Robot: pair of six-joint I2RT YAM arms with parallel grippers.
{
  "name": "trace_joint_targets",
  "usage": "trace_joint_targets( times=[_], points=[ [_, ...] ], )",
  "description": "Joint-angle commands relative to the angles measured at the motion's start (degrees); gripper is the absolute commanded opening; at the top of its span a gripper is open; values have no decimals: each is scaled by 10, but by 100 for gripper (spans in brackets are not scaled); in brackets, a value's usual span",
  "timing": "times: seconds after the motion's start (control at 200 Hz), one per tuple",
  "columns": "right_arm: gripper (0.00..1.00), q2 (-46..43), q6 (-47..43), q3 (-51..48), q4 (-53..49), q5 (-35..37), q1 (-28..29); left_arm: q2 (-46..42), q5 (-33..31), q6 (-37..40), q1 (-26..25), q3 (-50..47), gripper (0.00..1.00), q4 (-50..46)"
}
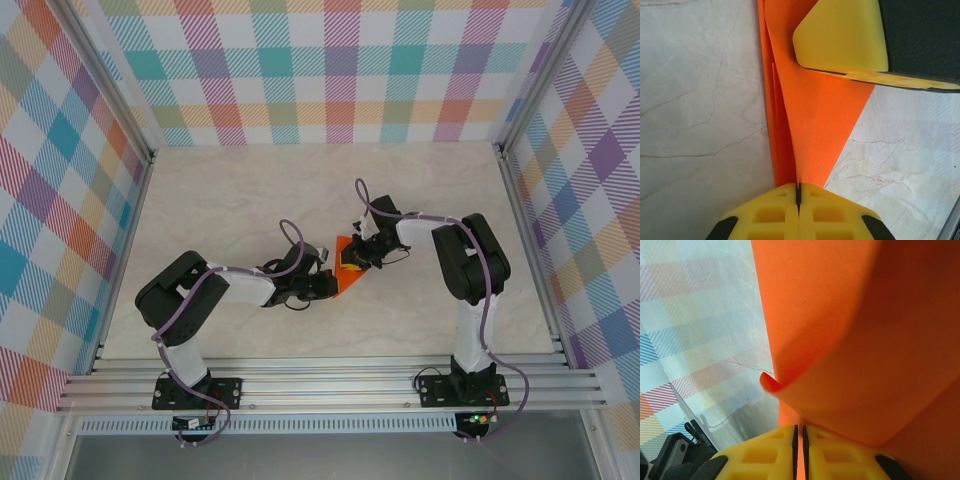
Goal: Fold a paper plane with a square sheet of paper (pick it up from the middle)
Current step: Fourth fold the wing at the center of the table.
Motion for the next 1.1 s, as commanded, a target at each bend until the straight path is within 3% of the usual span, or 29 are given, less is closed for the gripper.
trace_joint_targets(
  times=[0.0,0.2,0.38,0.61,0.83,1.095],
  points=[
    [14,29,-14,6,-18,30,4,-6,-10,-8,10,-21,9,-69],
    [13,29,-22,-2,-25,36,4,-57,-29,-10,10,-8,25,-99],
    [13,28,-21,-5,-24,39,3,-108,-63,-11,10,4,31,-134],
    [13,28,-22,-6,-28,47,4,-143,-105,-26,13,27,26,-164],
    [13,30,-22,-8,-30,53,3,-83,-15,-25,15,71,19,-116],
    [13,30,-20,-10,-28,53,4,1,39,-34,15,103,15,-84]
  ],
)
